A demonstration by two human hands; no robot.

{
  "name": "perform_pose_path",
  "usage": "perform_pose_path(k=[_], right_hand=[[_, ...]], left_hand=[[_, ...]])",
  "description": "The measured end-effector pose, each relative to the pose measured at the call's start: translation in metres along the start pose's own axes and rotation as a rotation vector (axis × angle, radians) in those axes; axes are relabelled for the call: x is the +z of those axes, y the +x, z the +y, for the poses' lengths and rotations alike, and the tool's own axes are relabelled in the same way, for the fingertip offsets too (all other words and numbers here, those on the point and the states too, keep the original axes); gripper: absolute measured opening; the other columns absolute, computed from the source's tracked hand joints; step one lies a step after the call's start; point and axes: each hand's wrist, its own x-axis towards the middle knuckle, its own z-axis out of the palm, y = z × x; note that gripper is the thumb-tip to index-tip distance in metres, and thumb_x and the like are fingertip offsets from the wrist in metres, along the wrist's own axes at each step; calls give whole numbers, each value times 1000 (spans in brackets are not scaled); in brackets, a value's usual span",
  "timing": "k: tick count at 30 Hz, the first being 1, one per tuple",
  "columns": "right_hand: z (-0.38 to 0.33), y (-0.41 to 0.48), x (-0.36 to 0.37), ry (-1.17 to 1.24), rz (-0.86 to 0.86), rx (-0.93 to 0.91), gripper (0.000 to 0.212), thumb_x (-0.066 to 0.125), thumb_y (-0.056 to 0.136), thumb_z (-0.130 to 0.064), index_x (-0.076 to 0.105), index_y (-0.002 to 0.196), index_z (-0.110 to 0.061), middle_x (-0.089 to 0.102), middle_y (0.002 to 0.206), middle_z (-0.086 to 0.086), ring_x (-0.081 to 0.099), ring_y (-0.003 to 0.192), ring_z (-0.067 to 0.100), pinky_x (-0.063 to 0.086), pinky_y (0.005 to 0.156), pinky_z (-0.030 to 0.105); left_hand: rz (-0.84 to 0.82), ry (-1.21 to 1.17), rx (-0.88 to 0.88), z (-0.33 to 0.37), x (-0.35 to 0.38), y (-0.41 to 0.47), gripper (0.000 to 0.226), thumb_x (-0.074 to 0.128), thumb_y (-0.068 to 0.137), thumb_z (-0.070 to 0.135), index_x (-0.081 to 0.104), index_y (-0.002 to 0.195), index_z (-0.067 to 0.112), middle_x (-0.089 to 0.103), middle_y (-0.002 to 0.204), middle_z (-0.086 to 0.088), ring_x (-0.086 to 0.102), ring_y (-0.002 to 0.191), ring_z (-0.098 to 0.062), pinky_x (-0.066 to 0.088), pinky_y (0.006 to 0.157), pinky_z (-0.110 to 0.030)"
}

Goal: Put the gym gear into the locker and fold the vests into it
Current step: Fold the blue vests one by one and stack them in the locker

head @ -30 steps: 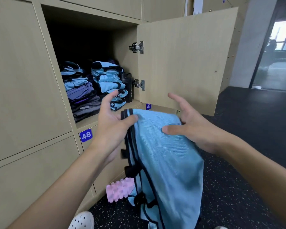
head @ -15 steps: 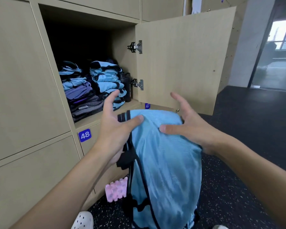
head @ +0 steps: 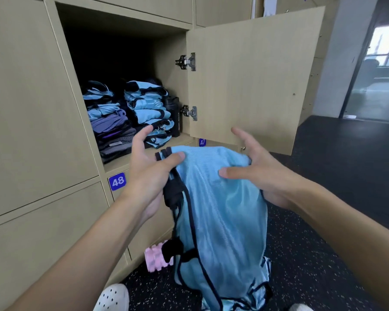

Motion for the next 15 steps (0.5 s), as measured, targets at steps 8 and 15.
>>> perform_pose_path(k=[8, 15], right_hand=[[1, -3, 5, 8, -100, -137, 96, 72, 81, 8, 27, 150, -41, 31, 142, -19, 57, 94, -24, 47, 77, 6], [4, 5, 10, 75, 201, -200, 83, 81, 78, -9, 42, 133, -58, 40, 150, 6, 46, 136, 25, 46, 107, 45]], left_hand=[[20, 5, -14, 2, -3, 1, 62, 70, 86, -6, 46, 133, 27, 66, 116, -26, 69, 86, -25, 59, 82, -41], [-210, 229, -145, -12, 3, -11, 117, 93, 61, 11, 26, 143, 60, 57, 118, 22, 63, 114, -8, 46, 106, -35]])
